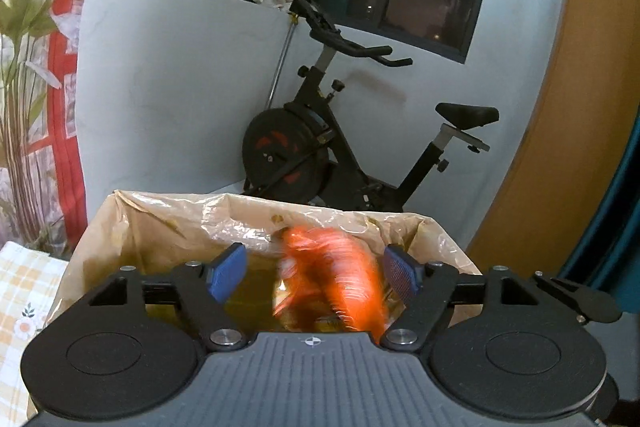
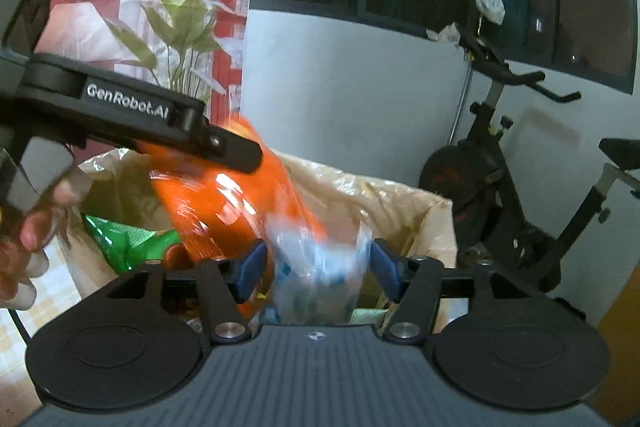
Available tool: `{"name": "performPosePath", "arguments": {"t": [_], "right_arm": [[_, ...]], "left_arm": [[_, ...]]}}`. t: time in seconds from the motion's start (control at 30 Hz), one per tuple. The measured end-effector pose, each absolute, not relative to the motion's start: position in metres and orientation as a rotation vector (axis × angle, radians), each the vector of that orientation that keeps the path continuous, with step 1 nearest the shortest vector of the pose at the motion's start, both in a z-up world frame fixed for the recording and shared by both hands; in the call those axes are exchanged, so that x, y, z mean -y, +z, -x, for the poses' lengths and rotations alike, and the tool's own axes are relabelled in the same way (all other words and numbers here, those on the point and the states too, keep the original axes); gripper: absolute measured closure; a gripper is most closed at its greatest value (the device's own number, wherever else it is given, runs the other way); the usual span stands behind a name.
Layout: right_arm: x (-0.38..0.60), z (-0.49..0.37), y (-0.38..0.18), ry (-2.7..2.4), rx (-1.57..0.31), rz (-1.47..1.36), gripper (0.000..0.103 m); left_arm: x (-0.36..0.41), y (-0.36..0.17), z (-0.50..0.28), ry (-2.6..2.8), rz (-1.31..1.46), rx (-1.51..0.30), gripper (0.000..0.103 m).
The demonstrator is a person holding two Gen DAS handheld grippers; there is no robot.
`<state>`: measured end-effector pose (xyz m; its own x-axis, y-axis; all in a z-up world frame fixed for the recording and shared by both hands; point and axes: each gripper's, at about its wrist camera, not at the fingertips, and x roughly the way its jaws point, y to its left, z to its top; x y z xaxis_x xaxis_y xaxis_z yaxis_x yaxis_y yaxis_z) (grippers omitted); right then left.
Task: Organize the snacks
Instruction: 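Move both tools back from the box to the remaining snacks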
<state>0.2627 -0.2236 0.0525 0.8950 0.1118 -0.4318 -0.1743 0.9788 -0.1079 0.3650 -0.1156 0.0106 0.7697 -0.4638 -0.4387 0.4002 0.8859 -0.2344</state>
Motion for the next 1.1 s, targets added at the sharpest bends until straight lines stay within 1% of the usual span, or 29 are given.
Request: {"name": "performPosePath", "arguments": {"t": [0.27, 0.5, 0.63, 0.67, 0.7, 0.77, 0.8, 0.83, 0.9, 1.0, 1.1], "right_arm": [[0.237, -0.25, 0.067, 0.166, -0.401, 0.104, 0.042], [0.234, -0.207, 0.076, 0.153, -0.381, 0.043, 0.042], [0.228, -0.184, 0.074, 0.152, -0.402, 0.014, 0.041], [0.225, -0.179, 0.072, 0.156, -0.415, 0.006, 0.035], [0.221, -0.175, 0.07, 0.163, -0.423, 0.002, 0.026], [0.212, -0.164, 0.065, 0.183, -0.431, 0.001, 0.016], [0.207, -0.159, 0.063, 0.188, -0.431, 0.002, 0.013], [0.202, -0.154, 0.06, 0.193, -0.431, 0.003, 0.012], [0.193, -0.148, 0.054, 0.187, -0.439, -0.004, 0.006], [0.181, -0.141, 0.042, 0.146, -0.452, 0.007, 0.003], [0.175, -0.139, 0.027, 0.151, -0.504, -0.009, 0.002]], "left_arm": [[0.096, 0.03, -0.332, -0.418, 0.141, -0.465, 0.026], [0.068, 0.042, -0.286, -0.385, 0.117, -0.446, 0.026], [0.045, 0.039, -0.261, -0.353, 0.128, -0.451, 0.026], [0.04, 0.037, -0.255, -0.349, 0.131, -0.455, 0.026], [0.035, 0.034, -0.249, -0.346, 0.133, -0.458, 0.026], [0.026, 0.025, -0.239, -0.342, 0.135, -0.467, 0.026], [0.022, 0.02, -0.234, -0.337, 0.134, -0.476, 0.026], [0.018, 0.014, -0.23, -0.331, 0.135, -0.489, 0.026], [0.01, 0.003, -0.223, -0.319, 0.14, -0.516, 0.026], [0.001, -0.014, -0.214, -0.298, 0.142, -0.543, 0.027], [-0.007, -0.031, -0.205, -0.276, 0.134, -0.556, 0.027]]}}
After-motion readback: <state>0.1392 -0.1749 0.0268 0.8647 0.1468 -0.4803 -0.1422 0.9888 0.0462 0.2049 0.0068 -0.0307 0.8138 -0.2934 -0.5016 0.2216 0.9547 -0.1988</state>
